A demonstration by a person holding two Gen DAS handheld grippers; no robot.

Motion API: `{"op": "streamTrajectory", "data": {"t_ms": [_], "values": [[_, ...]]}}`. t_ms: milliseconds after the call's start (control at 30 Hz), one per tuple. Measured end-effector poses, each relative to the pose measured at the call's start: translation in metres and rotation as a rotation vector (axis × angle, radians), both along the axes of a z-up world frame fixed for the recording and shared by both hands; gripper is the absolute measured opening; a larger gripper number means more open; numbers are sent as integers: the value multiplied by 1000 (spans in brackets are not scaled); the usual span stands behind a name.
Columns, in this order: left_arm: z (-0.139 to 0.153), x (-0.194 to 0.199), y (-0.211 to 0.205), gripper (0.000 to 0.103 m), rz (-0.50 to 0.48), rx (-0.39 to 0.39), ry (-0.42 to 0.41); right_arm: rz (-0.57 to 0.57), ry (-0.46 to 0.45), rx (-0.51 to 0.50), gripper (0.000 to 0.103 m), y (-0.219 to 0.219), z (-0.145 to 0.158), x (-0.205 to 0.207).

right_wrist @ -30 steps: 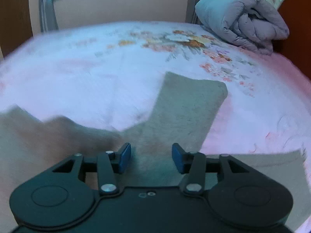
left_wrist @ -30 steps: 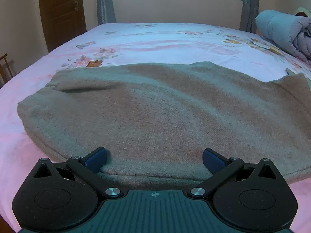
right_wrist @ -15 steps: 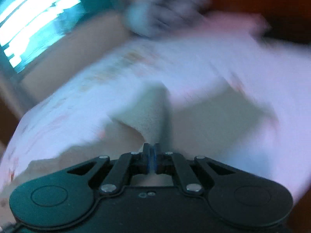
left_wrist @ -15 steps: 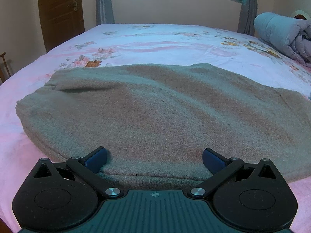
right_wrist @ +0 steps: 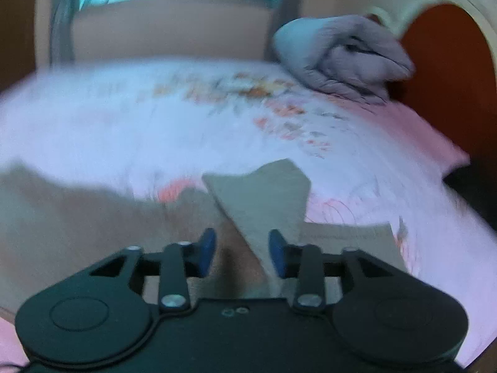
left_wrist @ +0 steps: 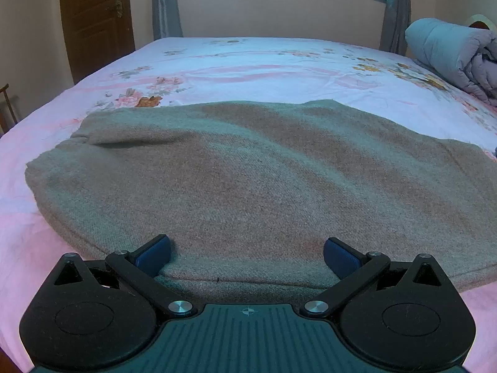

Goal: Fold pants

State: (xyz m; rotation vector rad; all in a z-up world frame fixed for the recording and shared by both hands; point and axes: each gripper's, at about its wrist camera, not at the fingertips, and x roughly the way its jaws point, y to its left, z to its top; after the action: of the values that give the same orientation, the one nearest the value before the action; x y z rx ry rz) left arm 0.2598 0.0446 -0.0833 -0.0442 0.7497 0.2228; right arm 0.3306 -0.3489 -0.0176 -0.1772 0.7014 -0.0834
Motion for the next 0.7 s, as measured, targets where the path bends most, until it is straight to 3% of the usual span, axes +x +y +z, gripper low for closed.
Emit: {"op": "streamTrajectory", "data": {"t_ms": [67, 133, 200, 300, 367, 433, 500, 533, 633, 700], "values": [[0, 0, 0, 103, -1, -1, 0, 34, 52, -140, 37, 16, -14, 16], [0, 0, 1, 103, -3, -2, -1, 38, 67, -217, 29, 23, -23, 26], [0, 0, 1, 103, -4, -1, -2, 20, 89, -196, 0, 16, -28, 30], [0, 0, 2, 103, -6, -3, -3, -72, 18, 15, 0, -21, -13, 16], [0, 0, 2, 103, -7, -4, -4, -137, -60, 240, 0, -55, -3, -7], [0, 0, 2, 103, -7, -6, -4, -251, -149, 560, 0, -105, -4, -44], [-1, 0, 2, 103, -5, -6, -4, -405, -196, 793, 0, -149, -23, -76], [-1, 0, 1, 103, -3, -6, -4, -485, -198, 861, 2, -168, -36, -92], [-1, 0, 1, 103, -3, -4, -3, -549, -162, 829, 10, -191, -50, -114], [-1, 0, 1, 103, -3, -3, -3, -517, -191, 816, 12, -194, -44, -120]]}}
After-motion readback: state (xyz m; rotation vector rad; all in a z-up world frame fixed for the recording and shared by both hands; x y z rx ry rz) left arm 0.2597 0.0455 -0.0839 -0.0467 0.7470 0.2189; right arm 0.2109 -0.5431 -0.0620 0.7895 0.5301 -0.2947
